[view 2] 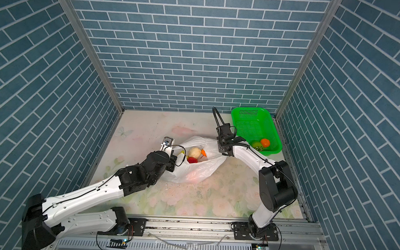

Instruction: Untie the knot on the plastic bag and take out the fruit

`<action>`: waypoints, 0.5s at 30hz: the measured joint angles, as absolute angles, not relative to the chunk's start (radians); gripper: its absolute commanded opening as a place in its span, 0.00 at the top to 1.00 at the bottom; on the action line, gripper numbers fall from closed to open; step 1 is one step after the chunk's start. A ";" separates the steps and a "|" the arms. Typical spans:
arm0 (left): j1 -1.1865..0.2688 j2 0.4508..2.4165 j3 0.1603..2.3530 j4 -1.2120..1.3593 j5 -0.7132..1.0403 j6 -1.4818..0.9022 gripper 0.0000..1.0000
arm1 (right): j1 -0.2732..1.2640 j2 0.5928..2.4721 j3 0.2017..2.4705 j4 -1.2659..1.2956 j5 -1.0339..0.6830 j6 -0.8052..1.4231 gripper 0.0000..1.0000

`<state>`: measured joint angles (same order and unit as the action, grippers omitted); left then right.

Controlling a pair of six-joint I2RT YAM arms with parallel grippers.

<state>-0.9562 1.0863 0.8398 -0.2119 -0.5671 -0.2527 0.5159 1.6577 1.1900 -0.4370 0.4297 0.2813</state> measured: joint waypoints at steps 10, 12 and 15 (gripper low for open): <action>-0.955 1.082 0.947 -0.298 -0.511 -0.355 0.19 | 0.570 1.556 1.180 -0.442 0.416 0.293 0.20; -0.955 1.080 0.967 -0.341 -0.493 -0.399 0.12 | 0.582 1.553 1.175 -0.441 0.414 0.300 0.20; -0.955 1.079 1.005 -0.406 -0.467 -0.465 0.03 | 0.588 1.553 1.163 -0.442 0.410 0.310 0.20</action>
<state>-0.9550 1.0794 1.0046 -0.4061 -0.4675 -0.4648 0.5884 1.5532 1.1633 -0.4416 0.4103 0.3096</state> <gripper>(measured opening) 0.928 0.804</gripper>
